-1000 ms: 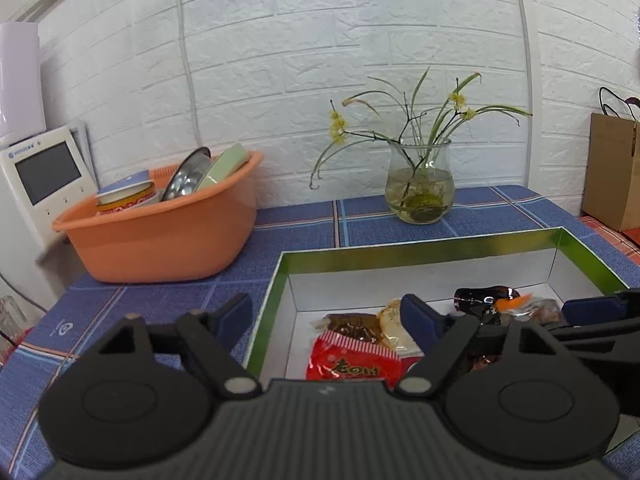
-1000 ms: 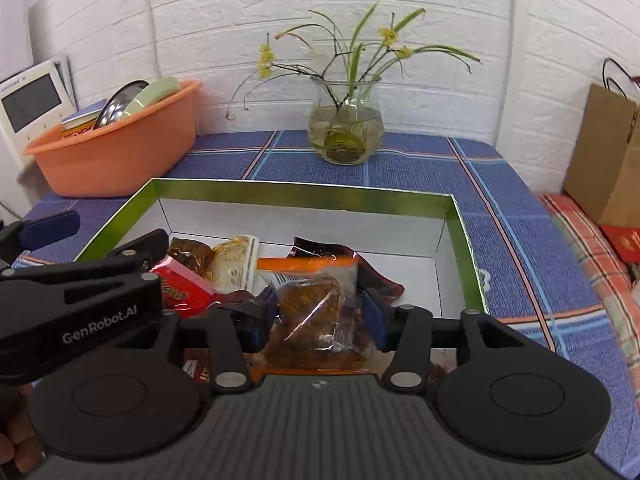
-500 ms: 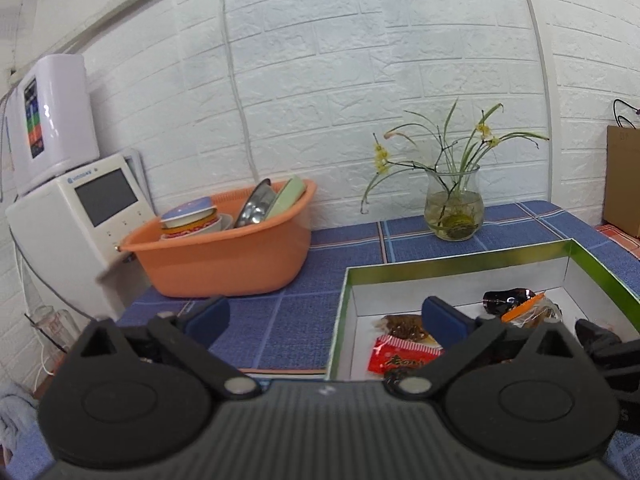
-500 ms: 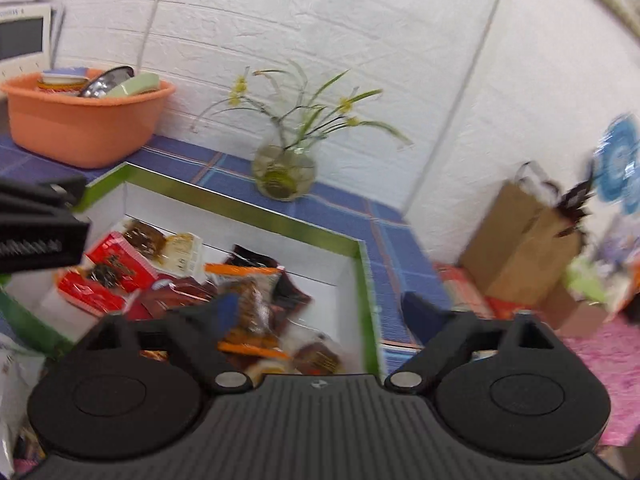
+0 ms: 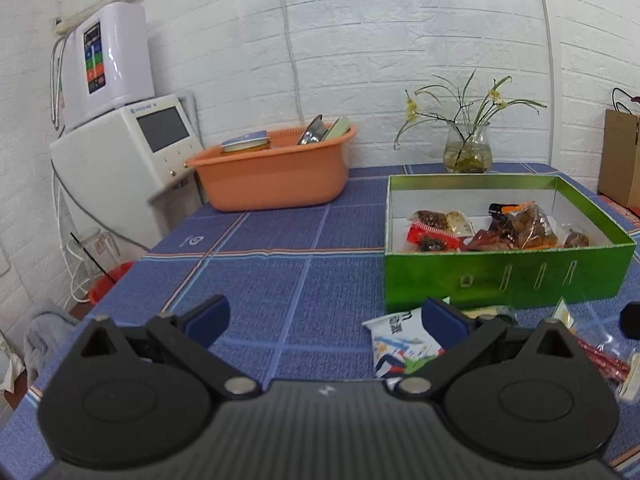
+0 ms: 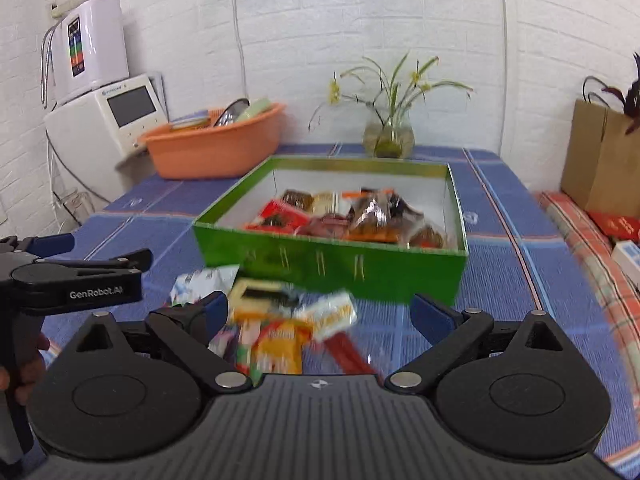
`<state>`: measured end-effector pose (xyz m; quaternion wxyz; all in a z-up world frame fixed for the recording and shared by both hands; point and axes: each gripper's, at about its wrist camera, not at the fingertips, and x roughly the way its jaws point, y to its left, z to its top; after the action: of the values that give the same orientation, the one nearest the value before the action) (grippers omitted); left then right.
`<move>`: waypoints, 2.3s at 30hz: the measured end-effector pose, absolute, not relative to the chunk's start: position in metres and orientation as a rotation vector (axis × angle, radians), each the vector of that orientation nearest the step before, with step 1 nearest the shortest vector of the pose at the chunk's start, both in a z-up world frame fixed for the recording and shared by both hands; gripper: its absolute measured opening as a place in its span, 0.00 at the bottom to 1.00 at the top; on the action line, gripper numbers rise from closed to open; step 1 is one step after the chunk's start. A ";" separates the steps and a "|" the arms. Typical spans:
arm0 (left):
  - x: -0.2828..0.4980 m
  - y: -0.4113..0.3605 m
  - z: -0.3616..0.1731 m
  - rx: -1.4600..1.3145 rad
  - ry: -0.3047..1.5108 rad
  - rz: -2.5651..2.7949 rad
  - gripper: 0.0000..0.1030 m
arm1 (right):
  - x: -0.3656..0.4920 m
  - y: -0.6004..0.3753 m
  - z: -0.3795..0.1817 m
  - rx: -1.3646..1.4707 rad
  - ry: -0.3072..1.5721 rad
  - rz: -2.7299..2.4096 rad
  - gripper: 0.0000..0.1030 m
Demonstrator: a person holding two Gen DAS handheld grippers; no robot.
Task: Organize snacks
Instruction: 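Move both grippers back over the snack pile, then grasp the clear pretzel bag with pink strip with the right gripper, then carry the pretzel bag over the green box and release it with the right gripper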
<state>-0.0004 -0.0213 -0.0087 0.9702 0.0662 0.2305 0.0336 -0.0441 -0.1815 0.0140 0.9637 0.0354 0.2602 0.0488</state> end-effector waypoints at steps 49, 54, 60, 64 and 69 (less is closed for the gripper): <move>-0.020 -0.041 -0.064 -0.029 0.652 -0.412 0.79 | 0.019 -0.113 -0.021 0.001 0.912 0.575 0.72; -0.023 -0.041 -0.061 -0.024 0.640 -0.422 0.77 | 0.009 -0.103 -0.016 -0.058 0.856 0.522 0.67; -0.031 -0.041 -0.043 0.026 0.565 -0.419 0.77 | 0.000 -0.101 0.001 -0.080 0.759 0.508 0.67; -0.038 -0.041 -0.028 0.054 0.525 -0.416 0.77 | -0.007 -0.104 0.014 -0.062 0.707 0.512 0.67; -0.051 -0.040 -0.016 0.102 0.479 -0.413 0.77 | -0.017 -0.107 0.024 0.002 0.685 0.518 0.67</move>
<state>-0.0507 -0.0399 -0.0165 0.9491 0.0503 0.2355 -0.2030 -0.0166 -0.1070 0.0238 0.9092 0.0010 0.3320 0.2513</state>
